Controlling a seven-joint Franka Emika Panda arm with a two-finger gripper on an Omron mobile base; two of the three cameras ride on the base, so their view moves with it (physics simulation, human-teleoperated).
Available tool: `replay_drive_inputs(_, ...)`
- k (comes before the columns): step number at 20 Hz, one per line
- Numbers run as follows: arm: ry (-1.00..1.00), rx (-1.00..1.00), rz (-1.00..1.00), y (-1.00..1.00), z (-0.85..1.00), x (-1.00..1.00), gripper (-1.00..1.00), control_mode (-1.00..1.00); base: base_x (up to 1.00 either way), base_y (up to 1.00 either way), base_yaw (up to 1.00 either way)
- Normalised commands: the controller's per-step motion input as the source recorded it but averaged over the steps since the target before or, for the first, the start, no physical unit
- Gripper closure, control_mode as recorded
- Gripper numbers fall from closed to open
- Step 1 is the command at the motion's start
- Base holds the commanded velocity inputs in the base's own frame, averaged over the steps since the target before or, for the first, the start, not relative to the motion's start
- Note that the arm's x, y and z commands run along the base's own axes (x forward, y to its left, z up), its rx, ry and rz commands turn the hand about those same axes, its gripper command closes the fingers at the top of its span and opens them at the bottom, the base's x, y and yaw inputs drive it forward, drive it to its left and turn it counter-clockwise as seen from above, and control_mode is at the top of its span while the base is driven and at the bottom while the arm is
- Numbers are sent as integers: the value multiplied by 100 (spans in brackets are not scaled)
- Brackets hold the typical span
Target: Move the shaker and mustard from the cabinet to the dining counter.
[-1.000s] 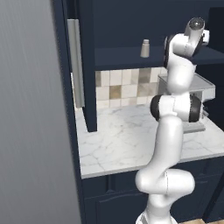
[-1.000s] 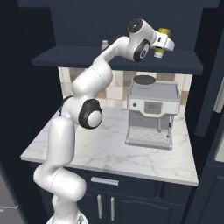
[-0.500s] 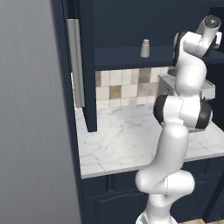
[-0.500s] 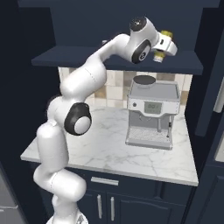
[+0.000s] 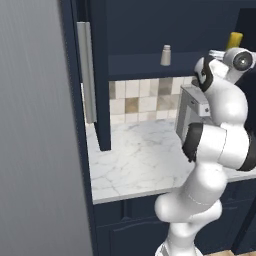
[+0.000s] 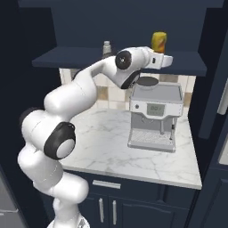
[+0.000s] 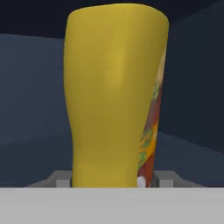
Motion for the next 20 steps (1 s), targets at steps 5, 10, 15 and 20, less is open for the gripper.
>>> replay_drive_inputs(5,-2,-20,3,38,96,-74,100,-100,0,0,0)
replay_drive_inputs(10,9,-14,9,54,58,-79,100,-100,0,0,0)
replay_drive_inputs(15,20,-9,7,66,3,-99,100,-100,0,0,0)
replay_drive_inputs(20,17,0,2,54,0,-91,100,-100,0,0,0)
